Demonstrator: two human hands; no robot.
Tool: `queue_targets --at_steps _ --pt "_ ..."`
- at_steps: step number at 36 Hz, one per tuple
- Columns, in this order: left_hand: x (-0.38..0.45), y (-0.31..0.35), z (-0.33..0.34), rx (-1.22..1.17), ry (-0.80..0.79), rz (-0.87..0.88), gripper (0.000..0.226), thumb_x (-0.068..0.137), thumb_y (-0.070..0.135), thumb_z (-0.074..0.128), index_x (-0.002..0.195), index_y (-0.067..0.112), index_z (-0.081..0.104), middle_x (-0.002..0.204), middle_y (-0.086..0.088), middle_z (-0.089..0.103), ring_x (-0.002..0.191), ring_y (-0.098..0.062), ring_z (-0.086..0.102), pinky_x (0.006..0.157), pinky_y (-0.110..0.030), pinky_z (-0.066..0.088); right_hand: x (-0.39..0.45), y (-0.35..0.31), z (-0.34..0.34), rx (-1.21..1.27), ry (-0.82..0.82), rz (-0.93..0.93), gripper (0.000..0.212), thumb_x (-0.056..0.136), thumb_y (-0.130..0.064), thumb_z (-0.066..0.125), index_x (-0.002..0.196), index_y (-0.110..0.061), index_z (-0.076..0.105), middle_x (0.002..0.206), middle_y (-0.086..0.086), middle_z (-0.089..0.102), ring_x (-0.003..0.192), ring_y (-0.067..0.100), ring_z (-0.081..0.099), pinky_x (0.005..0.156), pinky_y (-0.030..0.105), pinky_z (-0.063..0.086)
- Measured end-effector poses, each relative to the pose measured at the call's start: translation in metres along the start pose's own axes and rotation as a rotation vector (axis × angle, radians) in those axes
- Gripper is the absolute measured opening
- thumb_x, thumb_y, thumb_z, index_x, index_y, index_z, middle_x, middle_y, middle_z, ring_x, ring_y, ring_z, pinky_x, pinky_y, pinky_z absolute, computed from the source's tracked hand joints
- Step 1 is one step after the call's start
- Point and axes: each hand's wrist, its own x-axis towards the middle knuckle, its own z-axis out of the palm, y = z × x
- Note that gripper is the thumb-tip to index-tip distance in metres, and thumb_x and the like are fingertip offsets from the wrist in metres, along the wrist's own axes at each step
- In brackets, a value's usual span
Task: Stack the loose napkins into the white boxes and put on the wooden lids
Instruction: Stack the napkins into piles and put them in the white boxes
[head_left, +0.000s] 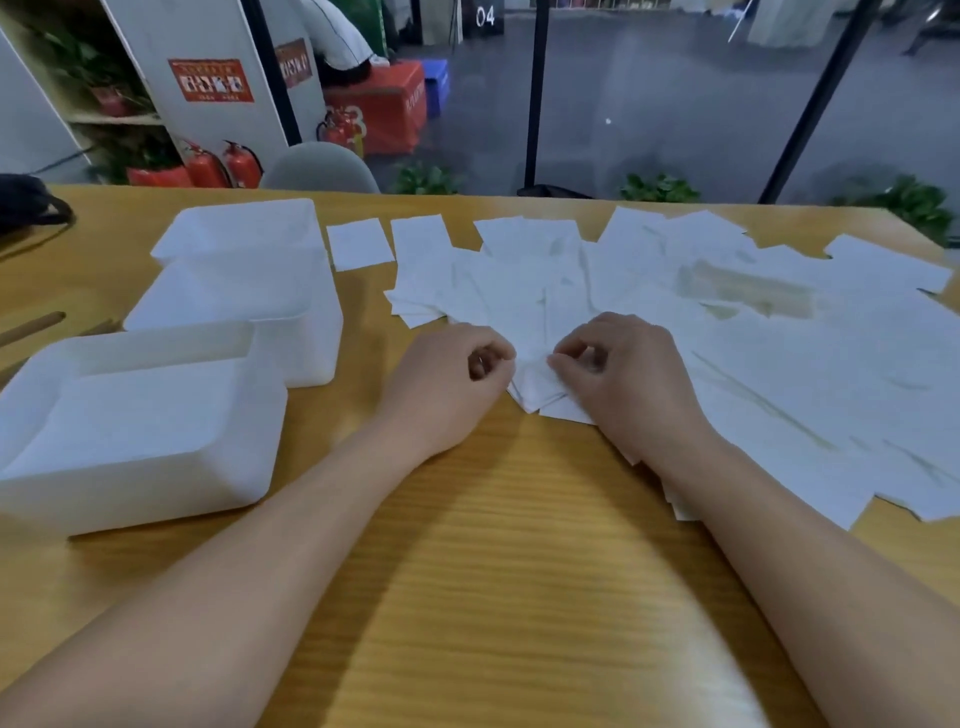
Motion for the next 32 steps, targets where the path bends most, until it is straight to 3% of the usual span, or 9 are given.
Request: queue_targets --at_steps 5,12,15,18,22,25,28,30,32 --pt "0.000 0.001 -0.002 -0.103 -0.014 -0.011 0.012 0.102 0.035 0.073 0.112 0.036 0.080 0.100 0.022 0.073 0.096 0.005 0.066 0.075 -0.006 0.046 -0.002 0.002 -0.002 0.186 -0.008 0.130 0.012 0.095 -0.027 0.079 0.084 -0.030 0.081 0.090 -0.017 0.074 0.085 0.004 0.069 0.075 0.026 0.057" --pt "-0.001 0.002 -0.003 -0.170 0.009 0.042 0.032 0.101 0.028 0.076 0.131 0.038 0.073 0.116 0.019 0.069 0.104 -0.002 0.064 0.079 -0.011 0.046 -0.004 -0.001 -0.009 0.276 -0.012 0.139 0.015 0.098 -0.026 0.077 0.085 -0.032 0.080 0.090 -0.019 0.075 0.091 0.004 0.068 0.074 0.010 0.045" --pt "-0.001 0.002 -0.006 -0.136 0.013 0.097 0.053 0.099 0.029 0.079 0.146 0.045 0.062 0.137 0.021 0.055 0.126 -0.003 0.056 0.097 -0.018 0.048 -0.008 -0.006 -0.020 0.350 -0.085 0.014 0.014 0.105 -0.025 0.070 0.095 -0.029 0.079 0.097 -0.013 0.077 0.099 0.013 0.070 0.085 0.024 0.051" --pt "-0.002 0.004 -0.012 -0.100 0.004 0.173 0.042 0.099 0.032 0.080 0.138 0.044 0.069 0.149 0.021 0.047 0.141 -0.007 0.043 0.113 -0.016 0.035 -0.015 -0.013 -0.033 0.481 -0.172 -0.078 0.017 0.110 -0.018 0.064 0.103 -0.019 0.080 0.103 -0.004 0.080 0.102 0.023 0.074 0.092 0.039 0.057" --pt "-0.004 0.004 -0.024 -0.163 0.016 0.225 0.007 0.104 0.031 0.074 0.109 0.031 0.079 0.126 0.020 0.070 0.132 -0.009 0.054 0.111 -0.022 0.040 -0.017 -0.015 -0.047 0.676 -0.109 -0.017 0.019 0.111 -0.015 0.060 0.103 -0.007 0.075 0.105 0.009 0.080 0.101 0.035 0.074 0.093 0.055 0.059" --pt "-0.007 0.007 -0.033 -0.290 -0.026 0.209 0.009 0.107 0.025 0.071 0.102 0.023 0.078 0.099 0.017 0.075 0.103 -0.006 0.068 0.089 -0.018 0.047 -0.015 -0.013 -0.053 0.735 -0.049 0.093 0.021 0.111 -0.018 0.061 0.101 -0.005 0.074 0.102 0.020 0.076 0.097 0.037 0.072 0.093 0.056 0.059" --pt "-0.011 0.015 -0.040 -0.394 -0.058 0.204 0.010 0.106 0.022 0.072 0.101 0.019 0.079 0.091 0.014 0.075 0.090 -0.005 0.069 0.084 -0.018 0.047 -0.015 -0.014 -0.059 0.700 -0.090 0.131 0.016 0.108 -0.024 0.066 0.102 -0.012 0.076 0.093 0.030 0.066 0.084 0.036 0.064 0.084 0.051 0.061" --pt "-0.015 0.017 -0.045 -0.418 -0.115 0.178 0.009 0.105 0.023 0.074 0.100 0.020 0.081 0.094 0.008 0.078 0.093 -0.012 0.072 0.087 -0.029 0.052 -0.018 -0.018 -0.064 0.669 -0.170 0.124 0.012 0.103 -0.028 0.073 0.111 -0.020 0.077 0.081 0.022 0.066 0.075 0.030 0.058 0.075 0.042 0.054" --pt "-0.019 0.016 -0.050 -0.395 -0.209 0.135 0.008 0.103 0.027 0.077 0.098 0.025 0.083 0.098 0.004 0.080 0.098 -0.020 0.074 0.092 -0.044 0.057 -0.020 -0.021 -0.068 0.599 -0.252 0.106 0.023 0.097 -0.030 0.080 0.119 -0.027 0.075 0.084 0.005 0.078 0.070 0.029 0.064 0.073 0.041 0.050"
